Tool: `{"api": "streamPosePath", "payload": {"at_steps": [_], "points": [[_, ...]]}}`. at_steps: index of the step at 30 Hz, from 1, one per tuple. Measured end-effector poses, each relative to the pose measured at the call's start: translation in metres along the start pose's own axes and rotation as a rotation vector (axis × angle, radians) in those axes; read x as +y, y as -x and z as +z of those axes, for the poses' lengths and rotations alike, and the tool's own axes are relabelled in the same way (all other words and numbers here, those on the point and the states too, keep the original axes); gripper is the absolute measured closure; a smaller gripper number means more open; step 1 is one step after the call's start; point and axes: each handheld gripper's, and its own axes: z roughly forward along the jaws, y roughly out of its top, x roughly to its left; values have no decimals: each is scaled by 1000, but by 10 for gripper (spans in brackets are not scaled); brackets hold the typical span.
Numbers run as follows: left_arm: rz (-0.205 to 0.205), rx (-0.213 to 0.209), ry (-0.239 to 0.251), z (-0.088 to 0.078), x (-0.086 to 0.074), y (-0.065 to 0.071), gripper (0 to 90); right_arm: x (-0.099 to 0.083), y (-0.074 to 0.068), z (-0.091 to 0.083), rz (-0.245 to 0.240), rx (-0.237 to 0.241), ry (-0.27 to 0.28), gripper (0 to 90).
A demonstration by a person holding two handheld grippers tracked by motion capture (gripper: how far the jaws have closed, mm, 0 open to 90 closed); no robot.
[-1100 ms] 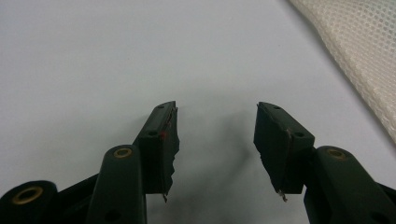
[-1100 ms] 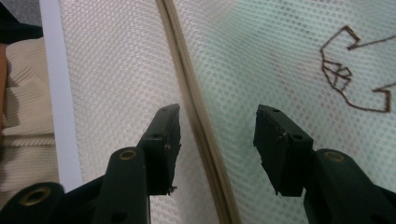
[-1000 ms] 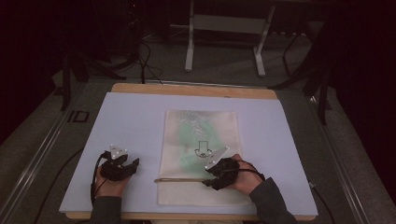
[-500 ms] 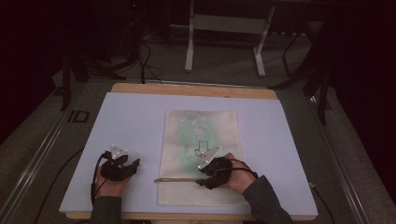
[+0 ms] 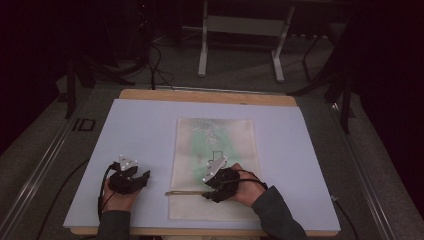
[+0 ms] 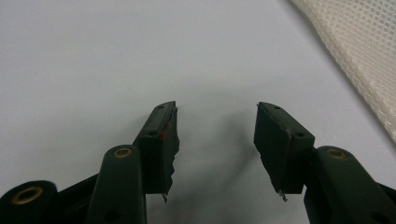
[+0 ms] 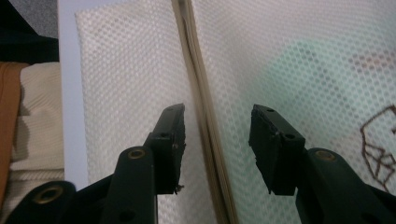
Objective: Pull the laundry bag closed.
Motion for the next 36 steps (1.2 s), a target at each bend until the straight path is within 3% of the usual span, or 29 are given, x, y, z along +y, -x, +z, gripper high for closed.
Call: {"api": "streamPosePath", "payload": {"at_steps": [36], "points": [[1,-7,-1,0,0,0,487,43,-7,32,-51,47,-10,594]]}}
